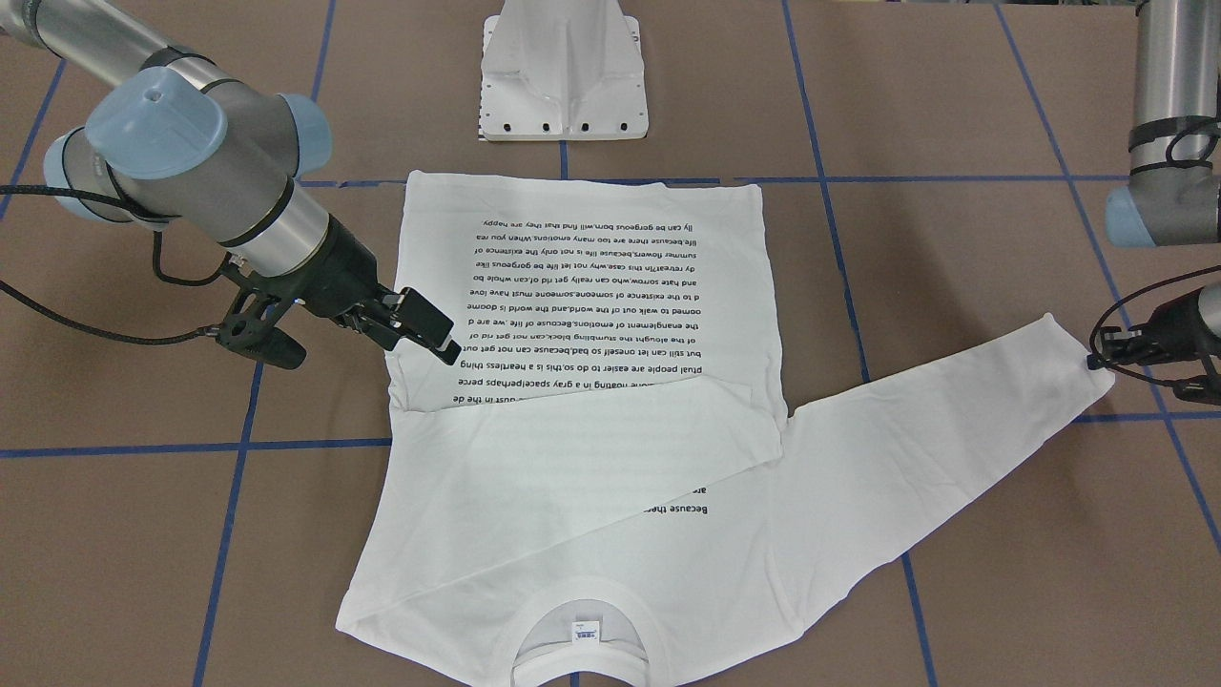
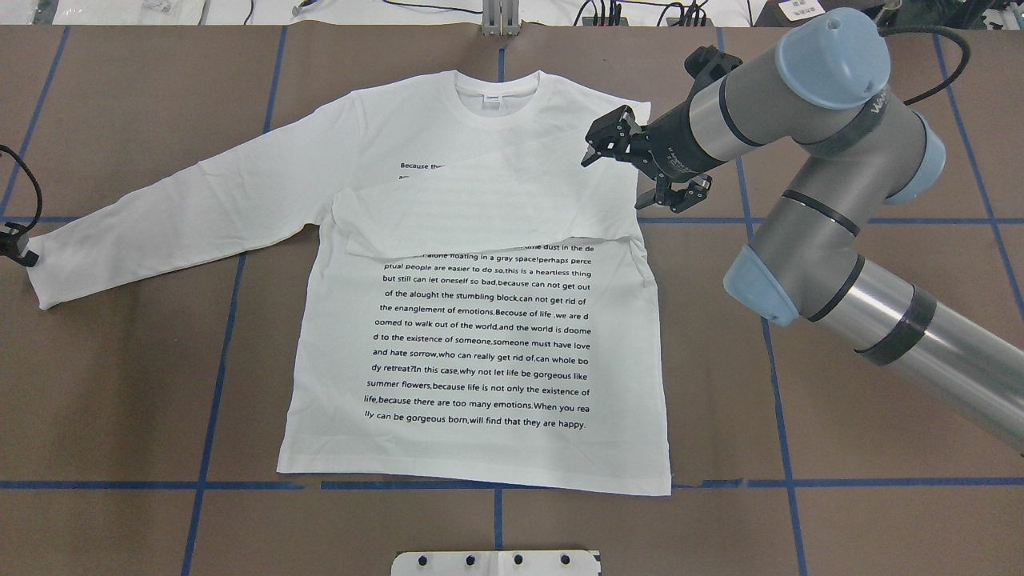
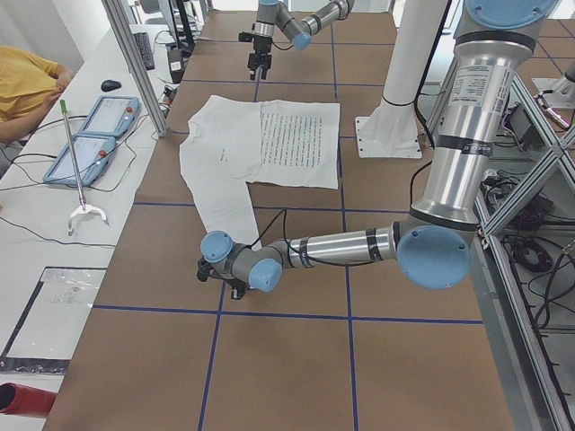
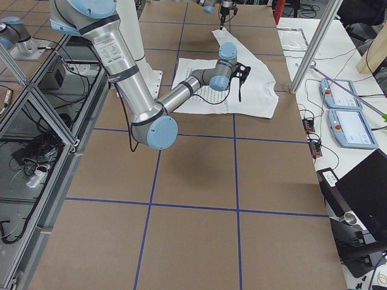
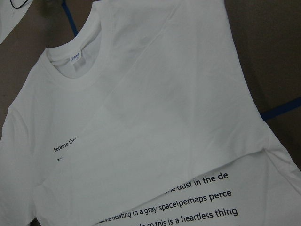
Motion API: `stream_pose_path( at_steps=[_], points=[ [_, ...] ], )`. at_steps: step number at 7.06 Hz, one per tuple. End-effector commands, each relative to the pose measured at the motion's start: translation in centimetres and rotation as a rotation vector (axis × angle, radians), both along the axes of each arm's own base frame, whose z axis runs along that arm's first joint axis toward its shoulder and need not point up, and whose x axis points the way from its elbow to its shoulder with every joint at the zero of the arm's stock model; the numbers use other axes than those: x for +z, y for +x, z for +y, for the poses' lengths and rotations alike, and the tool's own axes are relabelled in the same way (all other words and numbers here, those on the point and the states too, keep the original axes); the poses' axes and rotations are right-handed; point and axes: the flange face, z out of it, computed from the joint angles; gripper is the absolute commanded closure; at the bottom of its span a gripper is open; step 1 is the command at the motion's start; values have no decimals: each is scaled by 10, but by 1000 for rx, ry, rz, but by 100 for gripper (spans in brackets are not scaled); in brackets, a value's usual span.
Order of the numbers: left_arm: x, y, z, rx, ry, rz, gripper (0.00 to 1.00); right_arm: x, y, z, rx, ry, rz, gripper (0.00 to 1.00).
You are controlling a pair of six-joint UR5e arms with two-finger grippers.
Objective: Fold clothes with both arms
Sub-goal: 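Release the sleeve on the shirt and raise the right gripper away, then grasp the other sleeve with the left gripper and fold it across the shirt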
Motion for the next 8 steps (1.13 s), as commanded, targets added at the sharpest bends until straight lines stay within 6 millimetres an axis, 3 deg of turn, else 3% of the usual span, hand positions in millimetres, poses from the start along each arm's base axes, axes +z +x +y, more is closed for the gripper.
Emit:
stream_pose_path(
  at_steps=[1,3,4,5,6,7,8],
  points=[
    [-60,2,-9,-4,83,37,100,2,2,0,0,-2,1,1],
    [-183,4,-10,-71,96,84,100,14,13,10,-7,-8,3,1],
    [-244,25,-7,-132,60,134,100,24,29,8,11,-18,10,1],
    [-322,91,0,-140,-7,197,100,40,42,9,7,13,32,1],
    [-399,175,13,-130,-112,256,100,65,61,17,-10,66,69,1],
    [-468,222,23,-135,-185,307,100,88,78,20,-18,99,103,1],
    [-523,253,23,-126,-197,371,100,105,85,22,-25,110,128,1]
  ],
)
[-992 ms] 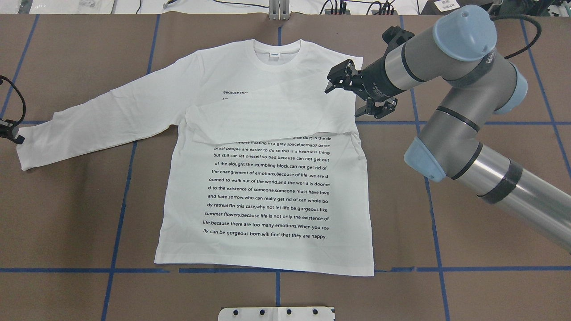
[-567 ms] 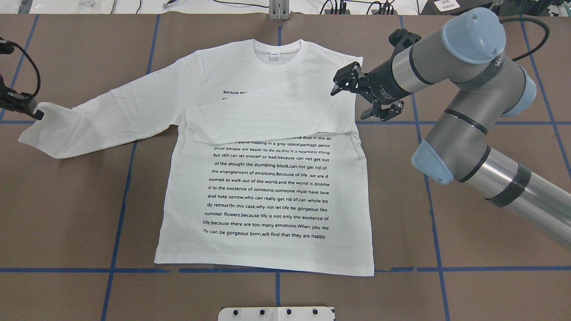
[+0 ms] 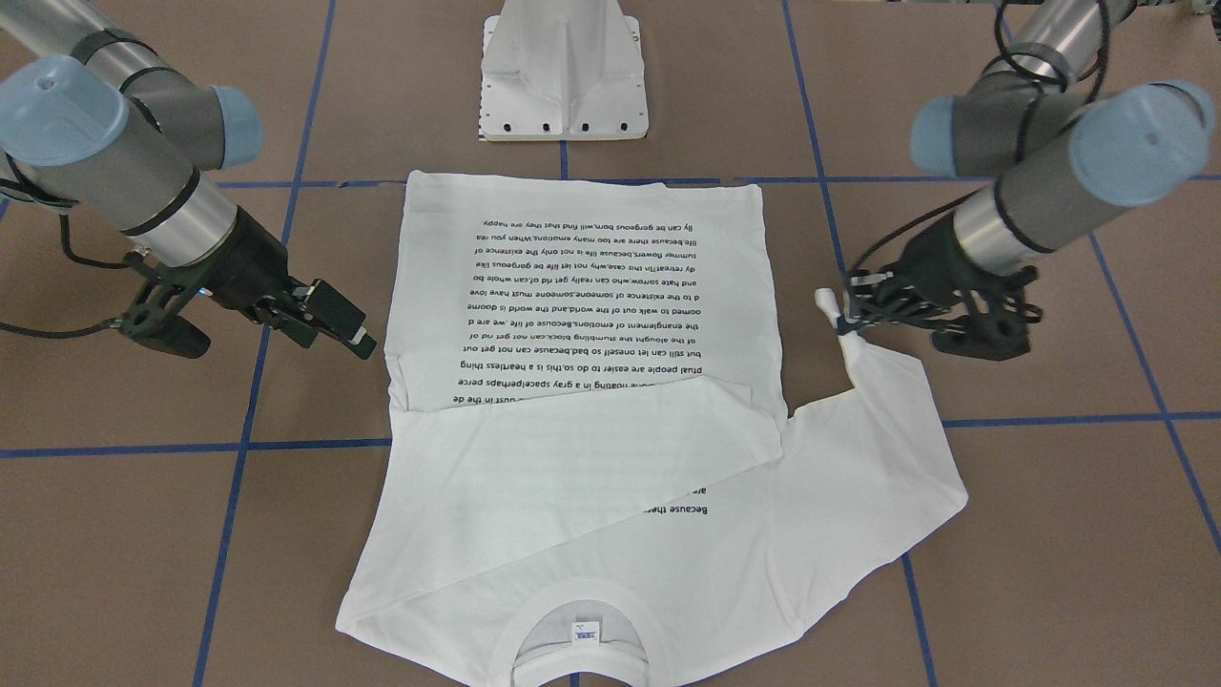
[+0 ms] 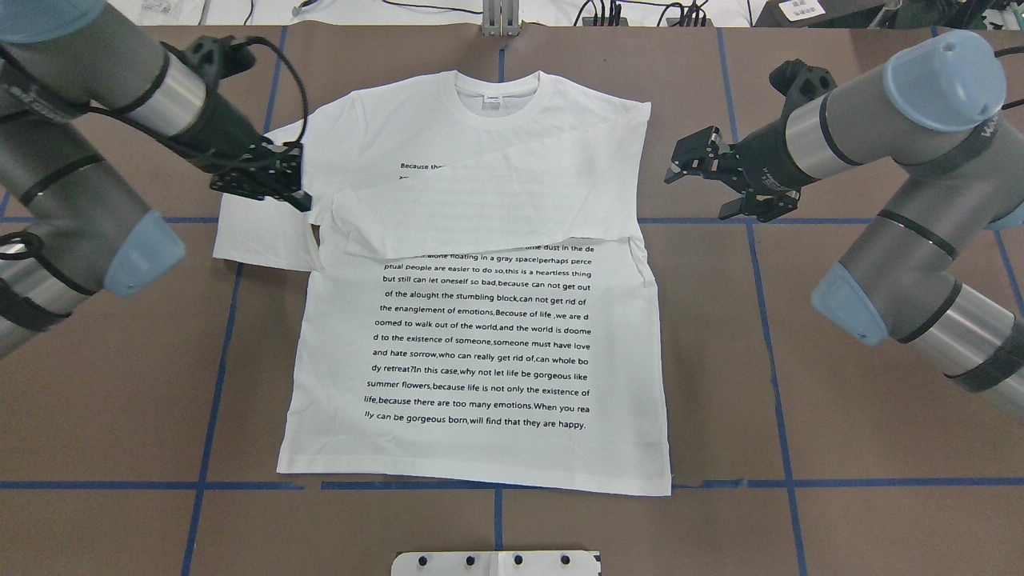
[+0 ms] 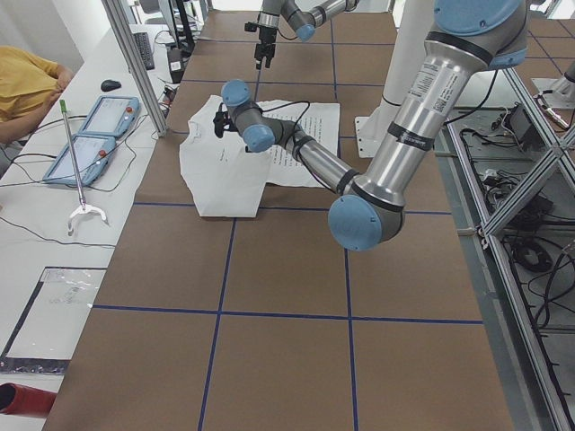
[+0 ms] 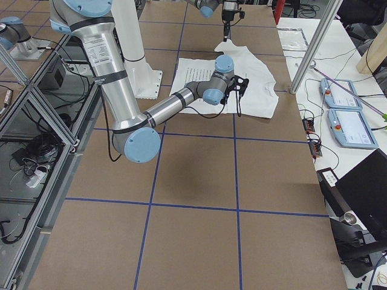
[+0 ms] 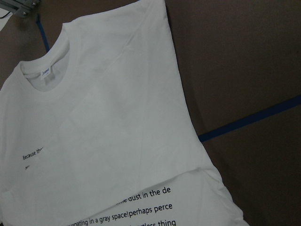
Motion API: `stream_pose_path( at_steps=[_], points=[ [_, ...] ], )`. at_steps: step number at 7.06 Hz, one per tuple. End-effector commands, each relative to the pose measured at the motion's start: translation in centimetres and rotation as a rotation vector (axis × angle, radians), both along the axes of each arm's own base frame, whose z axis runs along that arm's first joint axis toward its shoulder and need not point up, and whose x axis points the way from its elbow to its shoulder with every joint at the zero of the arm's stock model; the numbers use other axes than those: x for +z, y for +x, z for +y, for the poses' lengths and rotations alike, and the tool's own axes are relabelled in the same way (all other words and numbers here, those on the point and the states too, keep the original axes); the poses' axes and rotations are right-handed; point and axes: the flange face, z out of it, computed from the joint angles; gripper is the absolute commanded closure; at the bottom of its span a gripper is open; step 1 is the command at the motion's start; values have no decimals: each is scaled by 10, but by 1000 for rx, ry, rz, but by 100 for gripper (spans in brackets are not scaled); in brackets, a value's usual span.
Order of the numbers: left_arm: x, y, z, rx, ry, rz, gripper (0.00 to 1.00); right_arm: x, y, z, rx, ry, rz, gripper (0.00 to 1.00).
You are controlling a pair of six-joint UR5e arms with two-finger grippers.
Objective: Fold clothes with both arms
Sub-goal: 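Grasp the other sleeve with the left gripper and fold it across the shirt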
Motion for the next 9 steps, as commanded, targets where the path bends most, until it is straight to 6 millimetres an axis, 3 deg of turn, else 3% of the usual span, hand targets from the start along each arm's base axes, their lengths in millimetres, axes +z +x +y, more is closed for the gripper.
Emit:
stream_pose_path(
  at_steps=[1,2,3,4,6,8,9],
  points=[
    [-114,80,5,-48,-37,134,100,38,26,5,-6,28,53,0],
    [-165,144,1,-121,-24,150,100,58,49,16,-26,81,89,1],
    [-194,191,3,-132,2,160,100,76,82,18,-44,124,112,1],
    [-196,217,16,-152,33,177,100,81,99,15,-54,120,101,1],
    [-189,259,42,-182,65,183,100,80,102,16,-50,122,99,1],
    [-175,284,54,-197,83,191,100,81,104,16,-45,120,100,0],
    [-176,285,54,-201,85,192,100,82,104,16,-43,119,103,0]
  ],
)
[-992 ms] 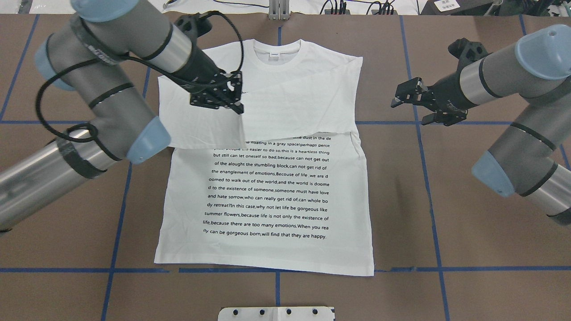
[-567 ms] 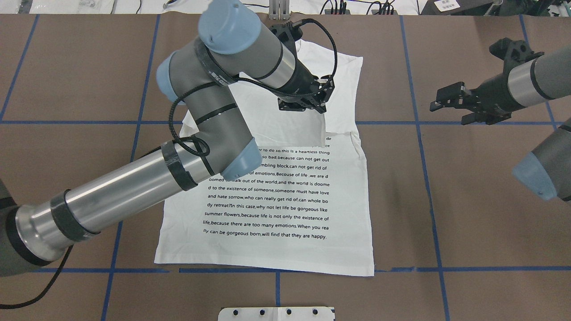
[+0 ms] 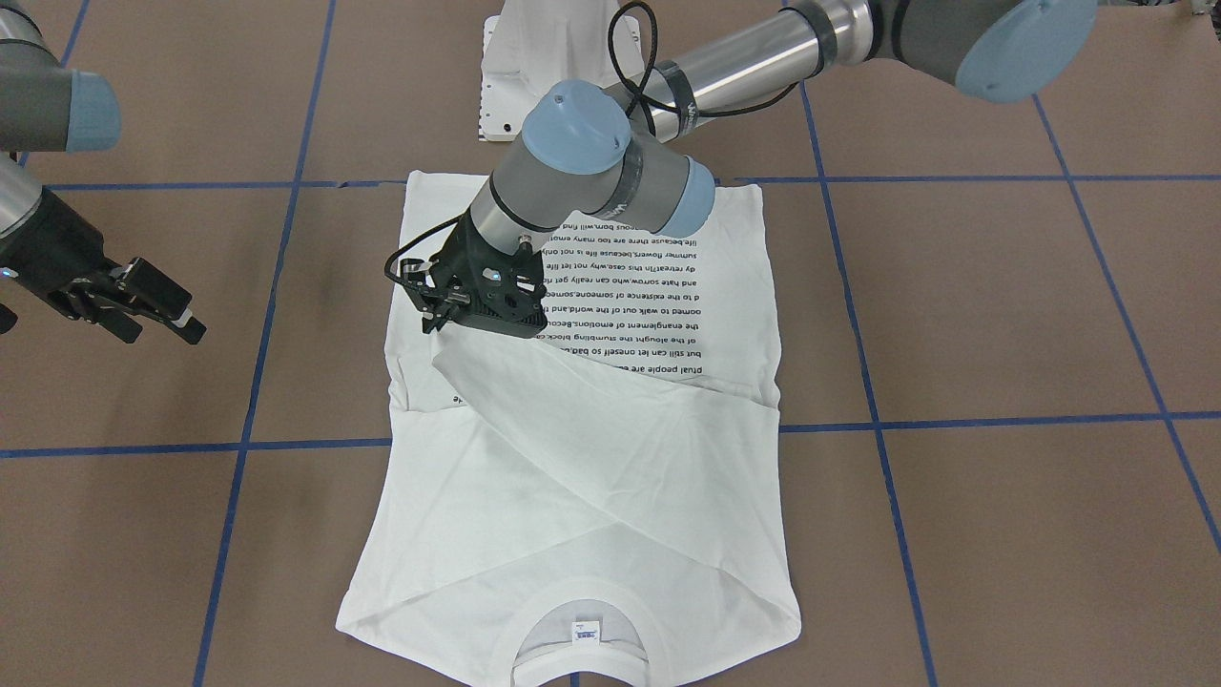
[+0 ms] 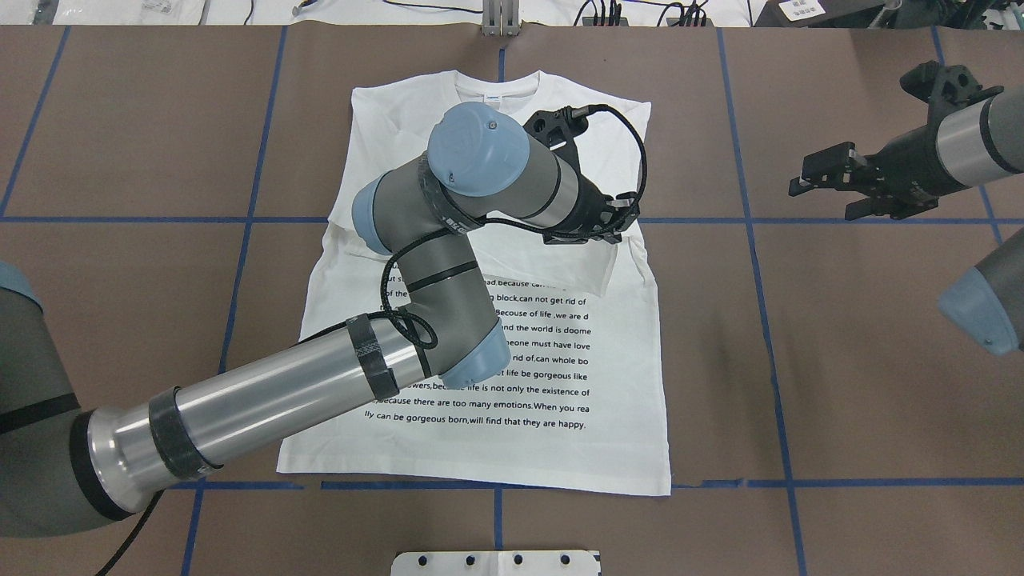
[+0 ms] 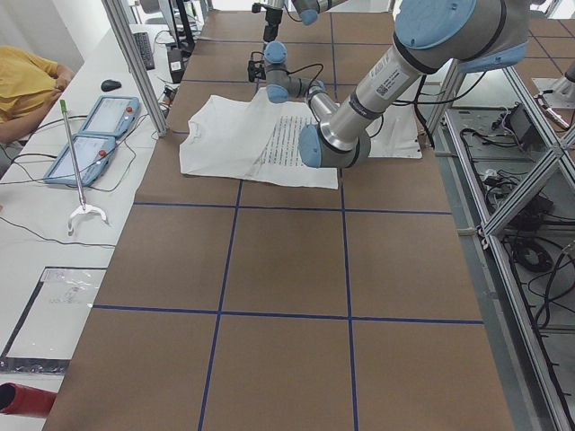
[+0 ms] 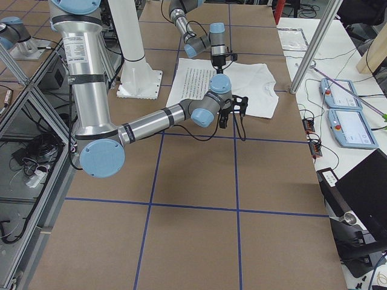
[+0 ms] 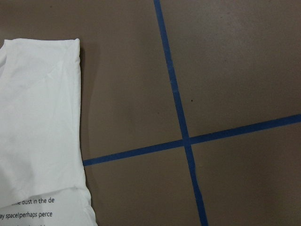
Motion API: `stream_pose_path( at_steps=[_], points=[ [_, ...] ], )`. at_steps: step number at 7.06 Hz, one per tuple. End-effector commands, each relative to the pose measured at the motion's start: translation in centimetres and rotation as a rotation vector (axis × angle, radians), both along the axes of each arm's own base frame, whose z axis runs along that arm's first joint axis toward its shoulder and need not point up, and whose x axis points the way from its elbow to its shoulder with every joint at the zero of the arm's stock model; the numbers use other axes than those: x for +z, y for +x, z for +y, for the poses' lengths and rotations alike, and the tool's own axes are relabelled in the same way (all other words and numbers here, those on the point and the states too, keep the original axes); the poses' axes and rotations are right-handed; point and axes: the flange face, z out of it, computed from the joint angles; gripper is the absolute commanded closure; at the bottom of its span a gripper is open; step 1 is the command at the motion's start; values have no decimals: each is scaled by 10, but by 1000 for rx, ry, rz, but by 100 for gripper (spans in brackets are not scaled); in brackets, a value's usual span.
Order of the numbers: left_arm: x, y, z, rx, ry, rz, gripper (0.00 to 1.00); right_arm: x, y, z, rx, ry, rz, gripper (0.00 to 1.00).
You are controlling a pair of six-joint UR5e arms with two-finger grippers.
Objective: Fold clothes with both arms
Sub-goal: 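Grasp the other sleeve with the left gripper and fold it across the shirt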
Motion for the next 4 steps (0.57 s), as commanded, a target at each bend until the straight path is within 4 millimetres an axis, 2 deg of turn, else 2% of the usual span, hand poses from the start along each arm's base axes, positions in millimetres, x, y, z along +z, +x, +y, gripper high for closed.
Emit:
stream_pose_path(
  at_steps=[1,2,3,4],
  points=[
    [2,7,6,-5,15,19,89,3,1,1,3,-3,4,0],
    [1,6,6,-5,17,23,22,4,1,1,9,-2,9,0],
    [0,7,6,-5,18,25,8,4,0,1,10,-4,9,0],
    [-1,6,7,-5,21,29,8,2,-1,0,20,-11,7,0]
  ],
)
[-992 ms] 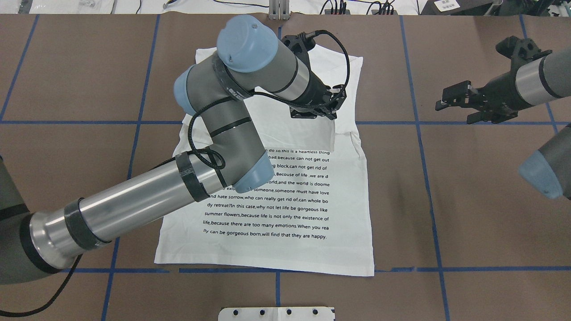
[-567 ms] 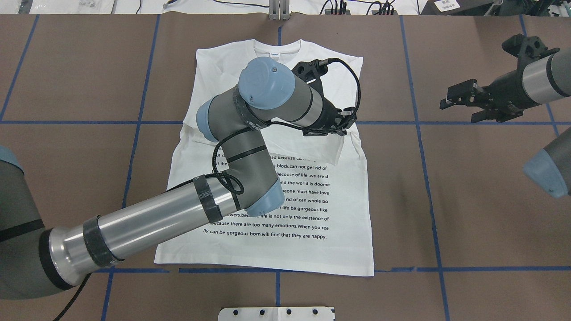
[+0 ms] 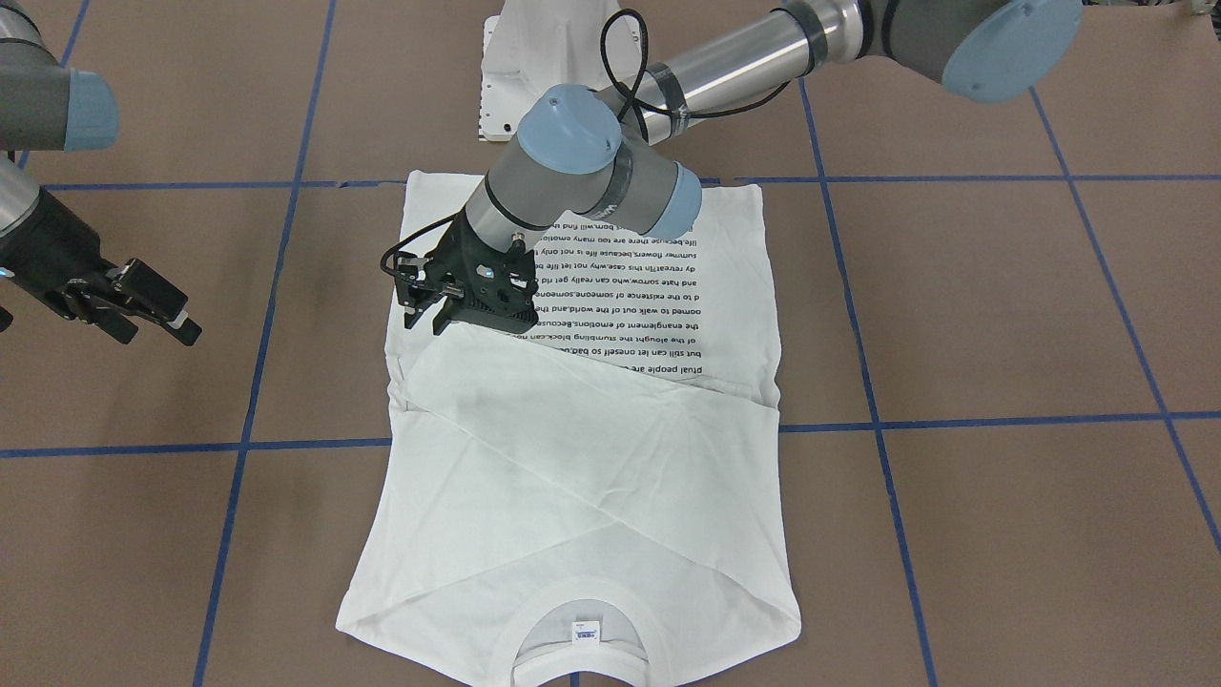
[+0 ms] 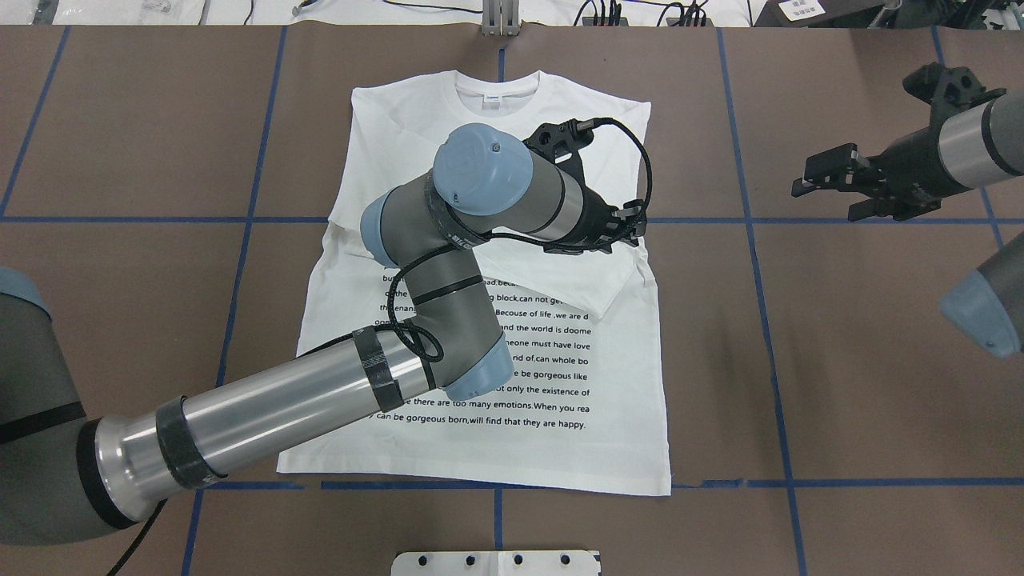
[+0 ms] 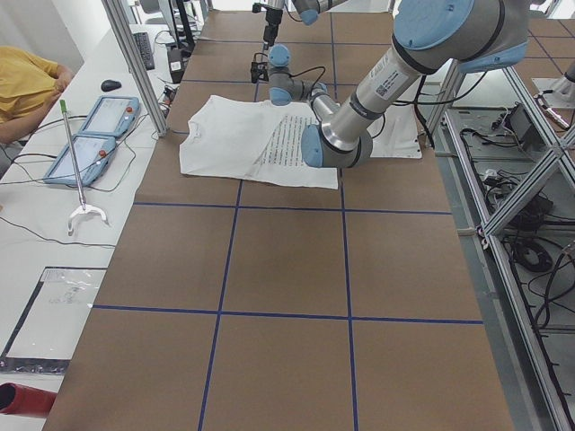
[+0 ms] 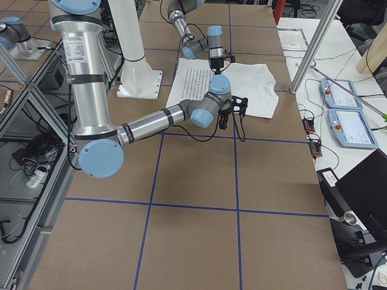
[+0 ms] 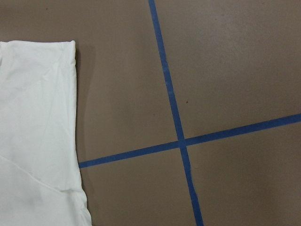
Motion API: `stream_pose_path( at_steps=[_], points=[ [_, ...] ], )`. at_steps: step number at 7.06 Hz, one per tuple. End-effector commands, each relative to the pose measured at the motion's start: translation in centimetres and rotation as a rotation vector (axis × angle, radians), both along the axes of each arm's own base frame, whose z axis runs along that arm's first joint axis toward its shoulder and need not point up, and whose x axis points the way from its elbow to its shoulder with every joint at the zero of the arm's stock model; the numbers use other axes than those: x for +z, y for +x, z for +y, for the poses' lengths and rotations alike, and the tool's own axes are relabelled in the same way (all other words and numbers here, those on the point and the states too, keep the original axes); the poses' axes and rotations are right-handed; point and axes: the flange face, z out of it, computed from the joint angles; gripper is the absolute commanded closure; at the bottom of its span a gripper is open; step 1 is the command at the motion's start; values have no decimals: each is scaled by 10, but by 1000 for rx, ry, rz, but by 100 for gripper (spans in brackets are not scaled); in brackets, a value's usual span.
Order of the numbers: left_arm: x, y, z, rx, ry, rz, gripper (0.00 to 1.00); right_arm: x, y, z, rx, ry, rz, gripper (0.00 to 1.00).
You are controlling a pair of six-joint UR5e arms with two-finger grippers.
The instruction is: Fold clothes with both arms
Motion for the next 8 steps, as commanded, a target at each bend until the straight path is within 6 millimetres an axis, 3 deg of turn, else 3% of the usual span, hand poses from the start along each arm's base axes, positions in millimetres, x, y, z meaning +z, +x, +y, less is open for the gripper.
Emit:
stream_pose_path(
  at_steps=[1,2,3,4,5,7,8],
  points=[
    [-2,-2,0,-2,1,7,8,-4,-3,-1,7,-5,-5,0],
    [-4,-6,0,-7,-25,17,8,-17,-21,9,12,-53,-34,0],
    [-2,-15,-4,-14,-29,9,11,-39,-57,32,60,-67,-40,0],
    [47,-36,-4,-17,-42,-33,12,-62,-97,61,135,-68,-47,0],
    [93,-79,0,-8,16,-94,12,-81,-115,85,158,-90,-77,0],
    [108,-144,14,-9,100,-188,13,-109,-144,140,161,-267,-117,0],
    [133,-183,29,-9,147,-212,13,-124,-177,191,193,-266,-1,0]
  ],
)
